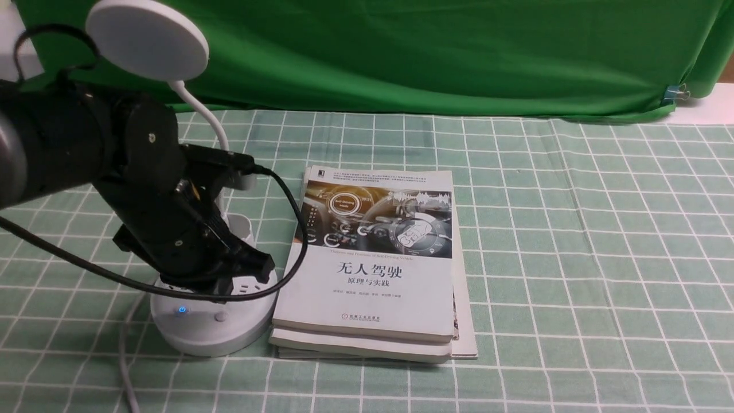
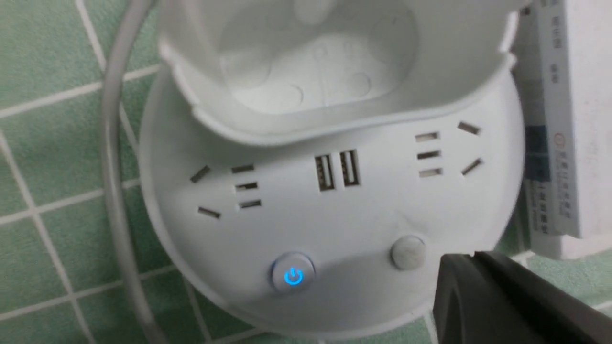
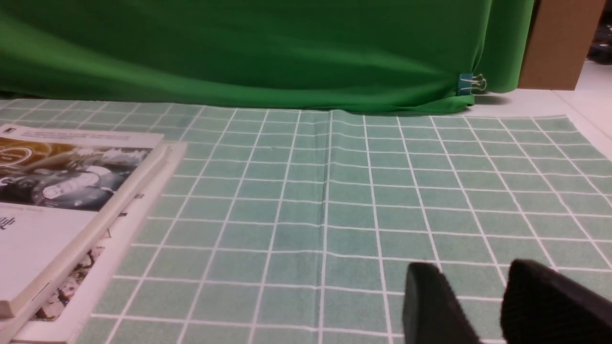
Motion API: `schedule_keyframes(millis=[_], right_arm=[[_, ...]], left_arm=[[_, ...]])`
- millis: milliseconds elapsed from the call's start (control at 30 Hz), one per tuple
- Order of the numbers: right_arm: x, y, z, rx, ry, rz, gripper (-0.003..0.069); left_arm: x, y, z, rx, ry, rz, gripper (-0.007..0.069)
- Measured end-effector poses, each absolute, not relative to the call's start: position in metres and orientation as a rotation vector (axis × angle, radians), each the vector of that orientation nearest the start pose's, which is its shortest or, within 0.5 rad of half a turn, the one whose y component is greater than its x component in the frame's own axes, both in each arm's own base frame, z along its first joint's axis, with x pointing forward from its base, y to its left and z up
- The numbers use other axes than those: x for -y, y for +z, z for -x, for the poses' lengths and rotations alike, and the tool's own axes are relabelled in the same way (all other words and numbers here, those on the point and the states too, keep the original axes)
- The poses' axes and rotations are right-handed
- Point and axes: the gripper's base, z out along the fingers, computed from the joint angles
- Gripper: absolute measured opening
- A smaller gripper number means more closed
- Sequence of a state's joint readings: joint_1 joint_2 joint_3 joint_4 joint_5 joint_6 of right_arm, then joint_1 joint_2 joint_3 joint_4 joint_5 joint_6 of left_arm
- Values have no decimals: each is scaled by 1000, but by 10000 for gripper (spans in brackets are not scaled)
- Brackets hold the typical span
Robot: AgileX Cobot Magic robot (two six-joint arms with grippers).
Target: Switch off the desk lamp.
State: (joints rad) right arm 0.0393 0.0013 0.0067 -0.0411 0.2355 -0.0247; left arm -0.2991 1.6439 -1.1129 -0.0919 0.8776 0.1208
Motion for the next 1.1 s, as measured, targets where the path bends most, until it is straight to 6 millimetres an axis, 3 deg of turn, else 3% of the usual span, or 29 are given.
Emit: schedule_keyframes(millis=[100, 200, 333, 500, 633, 833, 1100], right_arm=[[-1, 189, -56, -1725, -27, 83, 242], [-1, 189, -56, -1725, -27, 83, 242], [-1, 189, -56, -1725, -27, 83, 242], [-1, 189, -56, -1725, -27, 83, 242], [-1, 189, -56, -1725, -27, 83, 242], [-1, 189, -56, -1725, -27, 83, 242], [-1, 189, -56, -1725, -27, 83, 242]], left_arm=[[96, 237, -287, -2796, -159, -516, 1], [87, 251, -260, -2697, -179, -486, 1], [72, 262, -211, -2531, -203, -440, 1], [52, 278, -139, -2205, -293, -331, 1], [39, 278, -101, -1982, -322, -280, 1], [28, 267, -72, -1765, -328, -238, 1], [26, 257, -66, -1723, -326, -230, 1]])
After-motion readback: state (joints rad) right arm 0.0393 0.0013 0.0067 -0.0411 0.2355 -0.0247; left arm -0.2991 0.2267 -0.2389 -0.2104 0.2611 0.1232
